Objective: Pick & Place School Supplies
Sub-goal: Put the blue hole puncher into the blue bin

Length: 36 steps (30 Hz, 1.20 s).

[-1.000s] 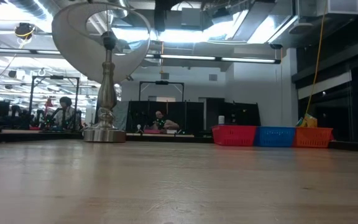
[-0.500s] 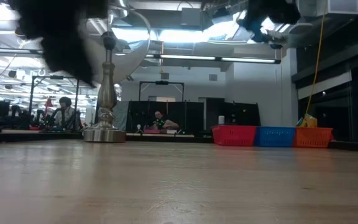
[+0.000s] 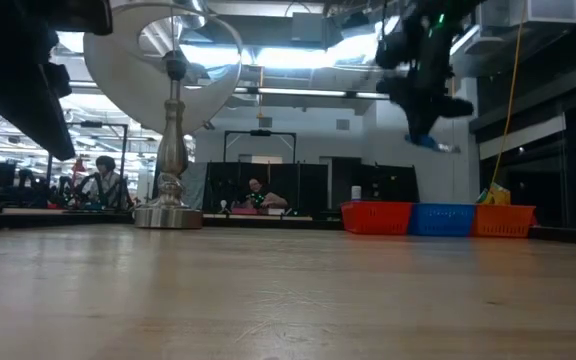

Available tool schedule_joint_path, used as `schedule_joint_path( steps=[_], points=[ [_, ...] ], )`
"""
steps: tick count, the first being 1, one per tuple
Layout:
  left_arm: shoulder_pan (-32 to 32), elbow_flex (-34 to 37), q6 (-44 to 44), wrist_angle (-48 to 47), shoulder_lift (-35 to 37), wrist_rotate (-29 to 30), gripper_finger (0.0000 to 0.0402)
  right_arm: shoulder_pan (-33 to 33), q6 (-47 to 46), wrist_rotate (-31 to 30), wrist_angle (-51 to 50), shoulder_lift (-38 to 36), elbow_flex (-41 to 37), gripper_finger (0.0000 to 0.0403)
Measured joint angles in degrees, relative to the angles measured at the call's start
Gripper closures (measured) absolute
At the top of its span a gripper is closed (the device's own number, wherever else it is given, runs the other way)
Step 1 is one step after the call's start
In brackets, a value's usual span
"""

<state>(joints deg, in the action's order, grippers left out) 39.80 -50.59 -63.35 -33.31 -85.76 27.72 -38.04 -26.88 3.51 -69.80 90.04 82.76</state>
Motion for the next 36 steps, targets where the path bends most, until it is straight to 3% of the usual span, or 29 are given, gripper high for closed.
schedule_joint_path(
  steps=[6, 14, 36],
  points=[
    [1.7, 0.0, 0.9, -1.3, 0.0, 1.3, 0.0346, -7.3, 6.1, 0.8, 0.2, 8.1, 0.0, 0.0360],
    [1.9, 0.0, -0.6, -1.2, 0.0, -0.1, 0.0376, -10.7, 8.0, 3.7, 4.7, 15.1, 0.0, 0.0360],
    [2.1, 0.0, -1.9, 2.3, 0.0, -1.9, 0.0379, -20.4, 2.8, 9.5, 11.3, 15.9, 0.1, 0.0360]
  ],
)
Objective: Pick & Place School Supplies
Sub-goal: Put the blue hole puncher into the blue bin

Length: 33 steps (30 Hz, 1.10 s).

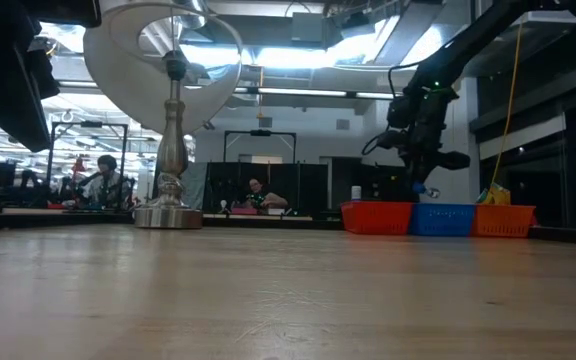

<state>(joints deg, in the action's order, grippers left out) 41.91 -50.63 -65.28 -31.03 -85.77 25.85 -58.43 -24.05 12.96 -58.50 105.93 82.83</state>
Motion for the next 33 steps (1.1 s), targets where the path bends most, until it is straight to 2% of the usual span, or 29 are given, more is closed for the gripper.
schedule_joint_path(
  steps=[11, 19, 33],
  points=[
    [0.0, 0.0, 0.0, 0.0, 0.0, 0.0, 0.0380, -0.5, -2.5, 1.1, 2.0, 0.0, 0.0, 0.0360],
    [0.0, 0.0, 0.0, 0.0, 0.0, 0.1, 0.0380, -0.5, -3.6, -2.9, 1.9, 0.0, 0.0, 0.0360],
    [0.0, 0.0, 0.0, 0.9, 0.0, 0.1, 0.0380, 0.5, -3.5, -5.7, 2.1, 0.0, 0.0, 0.0360]
  ],
)
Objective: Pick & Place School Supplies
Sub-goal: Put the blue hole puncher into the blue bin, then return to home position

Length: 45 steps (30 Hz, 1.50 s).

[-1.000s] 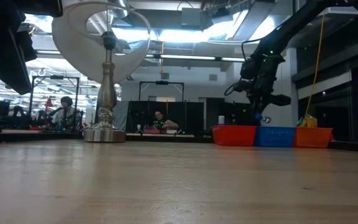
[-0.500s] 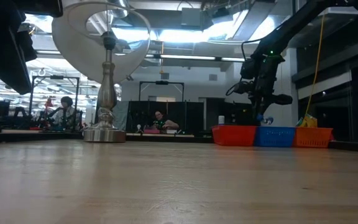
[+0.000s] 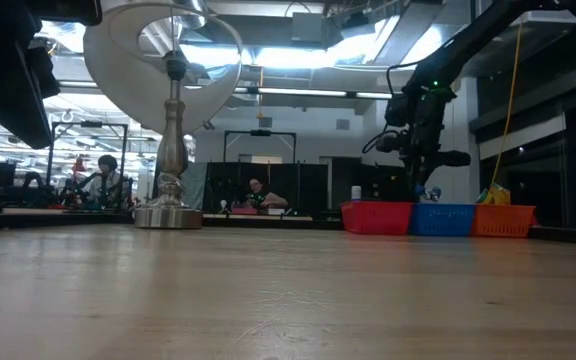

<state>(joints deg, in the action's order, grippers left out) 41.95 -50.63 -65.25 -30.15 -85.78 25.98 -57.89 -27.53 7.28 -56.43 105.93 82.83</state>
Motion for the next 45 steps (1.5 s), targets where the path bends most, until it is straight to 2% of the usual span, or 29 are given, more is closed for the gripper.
schedule_joint_path(
  steps=[2, 6, 9, 12, 17, 21, 27, 30, 32, 34, 36, 41, 45],
  points=[
    [0.0, 0.0, 0.0, 0.2, 0.0, 0.0, 0.0380, 0.2, 0.0, -1.7, 0.1, 0.0, 0.0, 0.0341],
    [0.5, 0.0, 0.0, 0.8, 0.0, 0.0, 0.0380, 0.7, 0.1, -3.3, 0.6, 0.0, 0.0, 0.0264],
    [0.9, 0.0, -0.2, 0.9, 0.0, -0.1, 0.0380, 1.0, 0.0, -3.3, 1.7, 0.0, 0.0, 0.0230],
    [1.2, 0.0, -0.5, 0.9, 0.0, -0.1, 0.0380, 1.9, -0.1, -3.4, 2.9, 0.0, 0.0, 0.0222],
    [1.2, 0.0, -0.3, 0.9, 0.0, 0.0, 0.0380, 6.2, 1.2, -3.6, 5.6, -3.2, 0.0, 0.0234],
    [1.3, 0.0, 1.8, 0.8, 0.0, 2.3, 0.0380, 14.6, 3.2, -4.9, 7.0, -9.0, 0.0, 0.0244],
    [3.1, 0.4, 2.2, -0.2, 0.6, 12.8, 0.0380, 33.4, 5.6, -7.6, 9.2, -20.2, -0.1, 0.0245],
    [1.3, 4.5, 6.1, 5.8, 2.8, 13.9, 0.0380, 43.5, 5.6, -9.4, 9.1, -24.6, -2.5, 0.0244],
    [-3.2, 9.2, 15.2, 17.5, 4.3, 8.2, 0.0380, 49.0, 2.8, -10.5, 9.4, -27.7, -5.5, 0.0243],
    [-10.4, 13.8, 26.8, 35.0, 5.2, -4.4, 0.0380, 54.1, -2.7, -13.6, 10.7, -31.3, -9.0, 0.0243],
    [-18.6, 16.5, 33.6, 46.1, 5.2, -15.5, 0.0380, 58.8, -8.6, -17.7, 12.9, -34.8, -12.7, 0.0243],
    [-36.2, 13.3, 50.1, 50.0, 4.8, -29.5, 0.0380, 69.0, -20.4, -28.3, 16.0, -42.1, -19.1, 0.0243],
    [-45.6, 9.2, 56.0, 49.4, 6.9, -41.5, 0.0380, 75.5, -27.9, -37.1, 16.3, -44.7, -20.5, 0.0243]
  ],
)
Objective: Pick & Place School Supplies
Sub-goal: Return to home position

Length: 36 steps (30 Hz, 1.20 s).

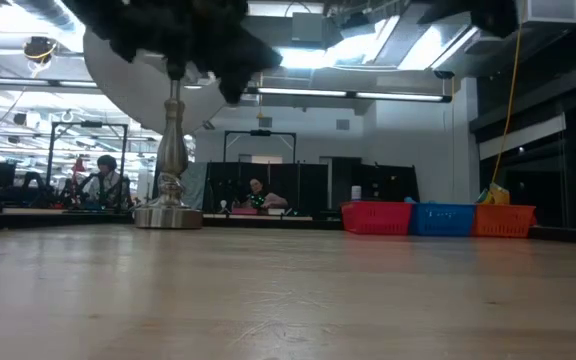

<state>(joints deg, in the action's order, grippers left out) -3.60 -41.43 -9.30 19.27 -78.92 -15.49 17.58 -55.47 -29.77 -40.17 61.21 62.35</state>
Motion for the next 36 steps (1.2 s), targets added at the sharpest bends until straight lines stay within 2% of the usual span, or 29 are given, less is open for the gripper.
schedule_joint_path(
  steps=[4, 7, 10, 14, 19, 24, 29, 32, 36],
  points=[
    [-2.2, 2.7, 2.4, -1.7, 8.8, -2.2, 0.0380, 5.7, -5.8, -8.0, 0.3, -0.3, 0.0, 0.0243],
    [-1.4, 9.8, 2.0, -2.3, 17.3, 1.5, 0.0380, 8.3, -8.6, -12.5, 0.4, 0.4, 0.0, 0.0243],
    [0.8, 18.5, -0.6, 2.2, 25.7, 6.0, 0.0380, 9.9, -10.3, -15.4, 0.7, 1.1, 0.0, 0.0243],
    [3.1, 26.7, -0.5, 6.3, 33.2, 11.0, 0.0380, 11.8, -11.0, -18.2, 1.6, 1.4, 0.0, 0.0243],
    [3.1, 33.9, 0.9, 6.0, 42.1, 10.7, 0.0380, 14.2, -10.7, -24.2, 1.6, 1.5, 0.0, 0.0243],
    [3.1, 40.3, 1.0, 5.0, 52.5, 10.8, 0.0380, 15.8, -10.7, -27.7, 1.6, 1.6, 0.0, 0.0243],
    [3.1, 40.9, 1.7, -6.6, 63.3, 10.9, 0.0380, 17.4, -10.5, -29.8, 1.6, 1.6, 0.0, 0.0243],
    [2.9, 40.9, 2.5, -16.6, 70.9, 12.0, 0.0380, 17.9, -10.1, -30.0, 1.6, 1.7, 0.0, 0.0243],
    [2.8, 40.7, 4.1, -18.3, 77.9, 12.7, 0.0380, 19.2, -9.9, -32.0, 1.1, 2.0, 0.0, 0.0243]
  ],
)
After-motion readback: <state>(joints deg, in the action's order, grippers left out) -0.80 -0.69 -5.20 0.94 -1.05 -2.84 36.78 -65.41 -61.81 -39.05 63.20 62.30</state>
